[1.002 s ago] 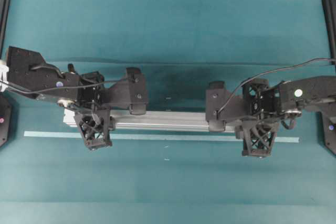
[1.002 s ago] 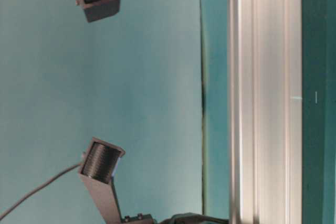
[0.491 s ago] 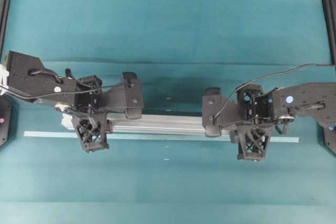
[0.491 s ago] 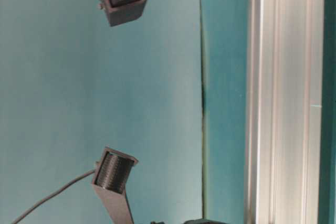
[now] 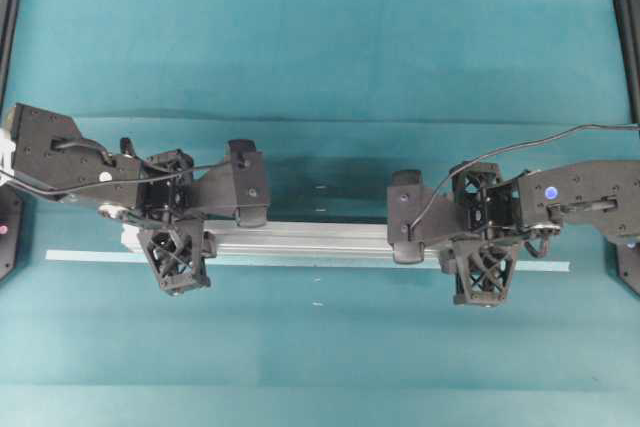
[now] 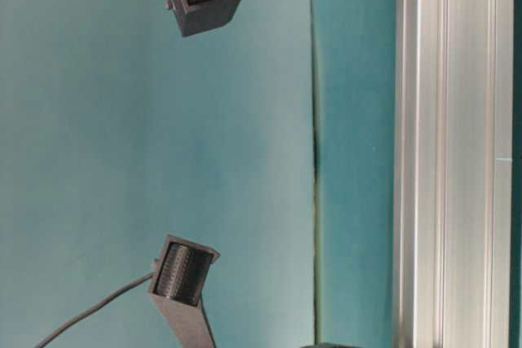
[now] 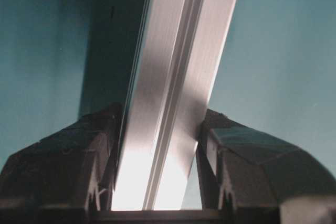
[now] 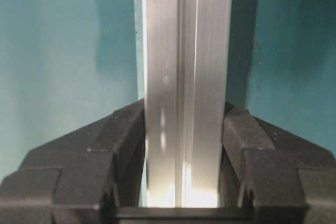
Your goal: Lift the metal rail with both hands.
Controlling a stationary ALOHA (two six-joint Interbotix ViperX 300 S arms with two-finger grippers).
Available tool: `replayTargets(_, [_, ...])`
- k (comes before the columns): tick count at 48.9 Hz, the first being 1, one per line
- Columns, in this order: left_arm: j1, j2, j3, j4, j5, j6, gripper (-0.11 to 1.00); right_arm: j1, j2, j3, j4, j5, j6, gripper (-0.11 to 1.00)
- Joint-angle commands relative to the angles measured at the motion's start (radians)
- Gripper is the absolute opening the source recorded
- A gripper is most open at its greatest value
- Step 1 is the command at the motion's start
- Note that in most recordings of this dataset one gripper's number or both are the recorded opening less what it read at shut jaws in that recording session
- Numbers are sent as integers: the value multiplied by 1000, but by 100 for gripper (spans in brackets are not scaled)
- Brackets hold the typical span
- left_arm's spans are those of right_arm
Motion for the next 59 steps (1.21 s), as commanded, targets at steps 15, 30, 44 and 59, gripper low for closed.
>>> replayTargets(15, [14, 2, 0, -3, -17, -60, 33, 2, 26, 6, 3, -21, 2, 39])
replayTargets(30, [15, 15, -6, -5, -37, -61, 33, -15, 29, 20, 2, -28, 0, 39])
replayTargets(44, [20, 21, 0, -3, -46, -60, 33, -20, 32, 21, 3, -46, 0, 39])
replayTargets(59, [28, 23, 0, -3, -60, -60, 33, -38, 34, 26, 2, -55, 2, 39])
